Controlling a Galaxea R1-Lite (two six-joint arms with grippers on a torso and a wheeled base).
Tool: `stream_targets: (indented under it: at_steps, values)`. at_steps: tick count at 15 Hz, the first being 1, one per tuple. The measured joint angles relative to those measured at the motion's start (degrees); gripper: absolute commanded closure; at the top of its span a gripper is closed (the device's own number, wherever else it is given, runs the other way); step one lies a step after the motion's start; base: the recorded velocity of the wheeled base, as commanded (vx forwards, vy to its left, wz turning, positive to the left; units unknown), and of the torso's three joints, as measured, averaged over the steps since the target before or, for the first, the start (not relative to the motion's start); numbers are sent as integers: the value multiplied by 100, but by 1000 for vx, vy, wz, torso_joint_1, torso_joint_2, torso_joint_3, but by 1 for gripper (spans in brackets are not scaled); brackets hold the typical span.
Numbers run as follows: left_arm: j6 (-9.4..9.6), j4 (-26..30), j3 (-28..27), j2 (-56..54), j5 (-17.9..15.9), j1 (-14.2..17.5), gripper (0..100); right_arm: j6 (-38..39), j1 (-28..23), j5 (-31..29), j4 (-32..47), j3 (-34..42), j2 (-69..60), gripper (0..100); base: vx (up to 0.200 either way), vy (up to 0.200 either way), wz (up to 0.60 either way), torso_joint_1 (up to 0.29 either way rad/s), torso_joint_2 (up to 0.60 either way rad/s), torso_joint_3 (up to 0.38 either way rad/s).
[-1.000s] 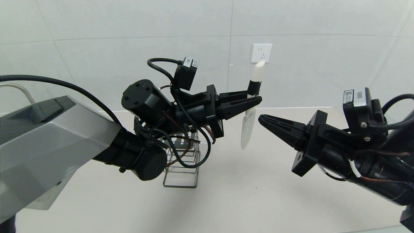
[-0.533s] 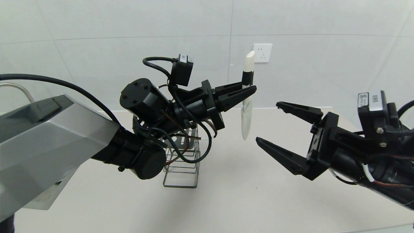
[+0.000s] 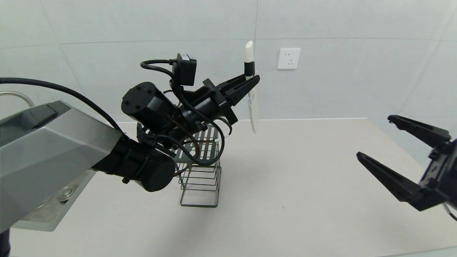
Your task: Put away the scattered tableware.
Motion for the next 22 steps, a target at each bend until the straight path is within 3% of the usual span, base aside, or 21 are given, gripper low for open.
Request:
stream_targets:
  at_steps: [3,7,12,15,18,20,22]
  values:
    - [9,0,128,-132,139,44,100,-117,-560,5,119,422,-764,0,0,0,0,0,0,0]
    - [417,0,646,-389,407,46,100,-191,-1250,10,691,717,-1966,0,0,0,0,0,0,0]
    - [516,-2,1265,-906,533,46,100,-185,-1503,11,1482,795,-3399,0,0,0,0,0,0,0]
    - [764,0,1668,-1254,708,49,100,-185,-1685,22,2621,802,-4625,0,0,0,0,0,0,0]
    - [784,0,1897,-1541,758,49,100,-251,-1742,122,4304,803,-6067,0,0,0,0,0,0,0]
    - [786,-2,1941,-1679,864,51,100,-301,-1744,202,4998,806,-6704,0,0,0,0,0,0,0]
    - [784,-5,1977,-1846,1062,57,100,-251,-1751,-556,5915,811,-7021,0,0,0,0,0,0,0]
